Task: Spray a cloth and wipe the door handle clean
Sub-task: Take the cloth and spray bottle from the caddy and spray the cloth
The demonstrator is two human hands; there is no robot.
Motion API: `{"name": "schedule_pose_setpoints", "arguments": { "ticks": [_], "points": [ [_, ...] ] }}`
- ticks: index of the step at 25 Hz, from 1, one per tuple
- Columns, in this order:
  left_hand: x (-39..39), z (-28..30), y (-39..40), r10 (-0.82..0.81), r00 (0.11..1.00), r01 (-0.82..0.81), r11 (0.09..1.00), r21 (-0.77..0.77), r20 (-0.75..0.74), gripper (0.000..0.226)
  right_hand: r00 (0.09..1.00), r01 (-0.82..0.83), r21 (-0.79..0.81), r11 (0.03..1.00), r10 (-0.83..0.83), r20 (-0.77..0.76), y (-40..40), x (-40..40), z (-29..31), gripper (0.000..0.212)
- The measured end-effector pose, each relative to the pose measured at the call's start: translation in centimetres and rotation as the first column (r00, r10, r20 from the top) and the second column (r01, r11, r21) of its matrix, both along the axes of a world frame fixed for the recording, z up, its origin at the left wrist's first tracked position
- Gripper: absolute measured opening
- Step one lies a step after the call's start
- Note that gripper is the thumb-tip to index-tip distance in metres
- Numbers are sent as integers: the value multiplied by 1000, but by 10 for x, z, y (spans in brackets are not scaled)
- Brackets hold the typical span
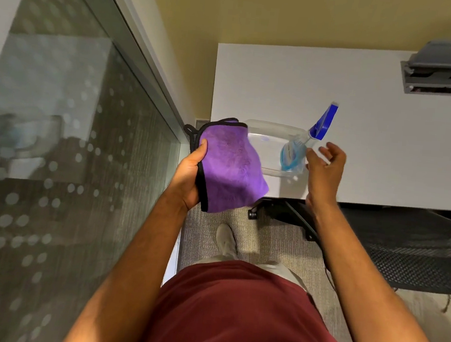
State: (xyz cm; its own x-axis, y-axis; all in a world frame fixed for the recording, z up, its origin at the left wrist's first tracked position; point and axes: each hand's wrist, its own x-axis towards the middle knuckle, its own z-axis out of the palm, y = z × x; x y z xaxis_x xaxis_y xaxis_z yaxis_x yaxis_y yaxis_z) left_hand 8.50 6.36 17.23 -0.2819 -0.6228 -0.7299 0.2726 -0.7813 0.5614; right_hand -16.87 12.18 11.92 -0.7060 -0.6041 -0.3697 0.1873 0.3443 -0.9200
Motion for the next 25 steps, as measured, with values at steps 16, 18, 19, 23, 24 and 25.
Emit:
{"name": "schedule_pose_setpoints", "arguments": {
  "ticks": [16,18,19,23,24,25],
  "points": [
    [9,13,-9,8,998,-2,997,-78,69,52,870,-369,-7,929,343,-354,-47,-48,6,49],
    [16,18,-13,74,996,-66,989,-133,54,50,835,-407,-139,903,307,-456,-51,-37,39,47],
    [15,18,-16,92,995,-87,987,-138,30,49,825,-412,-190,891,276,-494,-51,-34,56,46],
    [12,23,-22,127,988,-136,984,-117,-83,50,839,-395,-363,844,170,-517,-45,-8,120,31],
    [12,25,-24,121,987,-133,984,-119,-102,52,840,-408,-375,832,181,-512,-43,2,133,29],
    [12,27,-27,110,987,-126,983,-133,-119,52,833,-433,-368,823,209,-512,-43,12,144,30]
  ]
}}
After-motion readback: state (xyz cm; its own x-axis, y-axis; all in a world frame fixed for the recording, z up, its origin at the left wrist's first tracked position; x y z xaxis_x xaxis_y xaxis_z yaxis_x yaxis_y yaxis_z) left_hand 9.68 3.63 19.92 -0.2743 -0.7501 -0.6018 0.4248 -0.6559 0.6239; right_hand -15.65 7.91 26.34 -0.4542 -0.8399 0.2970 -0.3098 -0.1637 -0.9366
